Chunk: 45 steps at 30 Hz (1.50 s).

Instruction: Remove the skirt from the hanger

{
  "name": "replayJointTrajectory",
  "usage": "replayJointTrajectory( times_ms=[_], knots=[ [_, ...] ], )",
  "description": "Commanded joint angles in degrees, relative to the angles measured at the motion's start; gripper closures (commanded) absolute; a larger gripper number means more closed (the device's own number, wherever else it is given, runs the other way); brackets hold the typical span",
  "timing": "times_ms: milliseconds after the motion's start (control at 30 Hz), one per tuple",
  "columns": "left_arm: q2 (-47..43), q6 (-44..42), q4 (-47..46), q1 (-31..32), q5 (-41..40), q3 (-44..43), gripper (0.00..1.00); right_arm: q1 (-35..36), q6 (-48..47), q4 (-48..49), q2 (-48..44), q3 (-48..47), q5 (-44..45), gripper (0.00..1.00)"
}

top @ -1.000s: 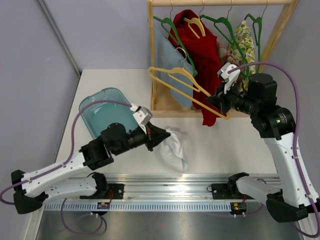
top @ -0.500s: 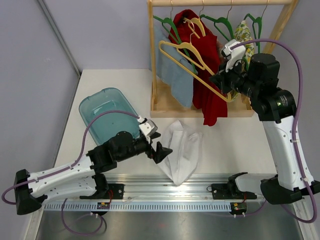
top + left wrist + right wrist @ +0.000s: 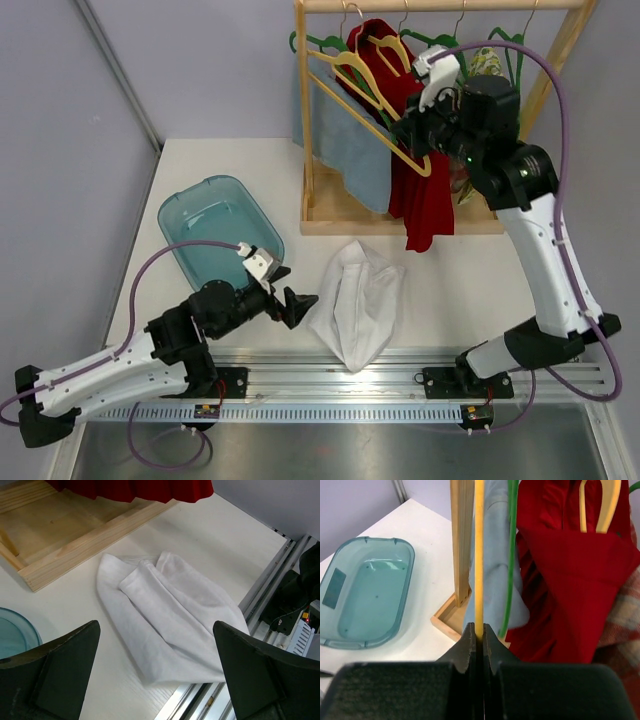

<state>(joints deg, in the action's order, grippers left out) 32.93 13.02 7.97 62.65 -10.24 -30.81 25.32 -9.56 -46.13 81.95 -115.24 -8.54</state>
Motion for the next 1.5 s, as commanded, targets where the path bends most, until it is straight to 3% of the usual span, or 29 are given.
replayJointTrajectory(
  times_ms=[0, 233, 467, 900, 1000, 1033, 1133, 1167, 1267, 1467],
  knots=[
    [-2.3, 2.1, -0.8, 0.1, -3.7, 0.6, 0.01, 1.7, 3.0, 5.3, 5.5, -7.3, 6.5, 1.0],
    [-5.5, 5.3, -2.2, 0.1, -4.4, 3.2, 0.01, 3.4, 4.4, 4.8, 17.5, -21.6, 8.2, 1.0],
    [-5.5, 6.1, -2.4, 0.2, -5.1, 4.1, 0.01, 4.8, 6.4, 5.4, 25.9, -28.9, 11.3, 1.0],
    [-3.8, 10.2, -3.9, 0.2, -7.7, 7.1, 0.01, 6.6, 5.6, 3.6, 27.9, -23.3, 10.6, 0.99],
    [-1.5, 10.6, -4.1, 0.1, -7.9, 6.8, 0.01, 7.0, 4.0, 4.5, 25.1, -20.2, 9.5, 0.86],
    [-0.9, 10.5, -4.4, 0.2, -7.7, 6.7, 0.01, 7.0, 3.0, 4.4, 23.5, -19.1, 8.8, 0.7],
    [2.4, 8.5, -7.0, 0.1, -6.6, 6.4, 0.01, 7.1, -0.3, 4.0, 19.1, -15.9, 8.8, 0.43],
    [3.6, 7.9, -7.6, 0.2, -6.2, 6.2, 0.01, 7.0, -1.4, 3.9, 17.4, -14.6, 8.6, 0.24],
    [9.9, 6.2, -10.9, 0.1, -3.7, 4.3, 0.01, 7.0, -7.3, 4.9, 9.3, -6.2, 3.7, 0.01],
    [29.4, 6.4, -13.2, 0.4, 0.0, -3.5, 0.01, 6.9, -21.9, -2.1, -4.8, 6.6, -7.4, 0.01]
  ],
)
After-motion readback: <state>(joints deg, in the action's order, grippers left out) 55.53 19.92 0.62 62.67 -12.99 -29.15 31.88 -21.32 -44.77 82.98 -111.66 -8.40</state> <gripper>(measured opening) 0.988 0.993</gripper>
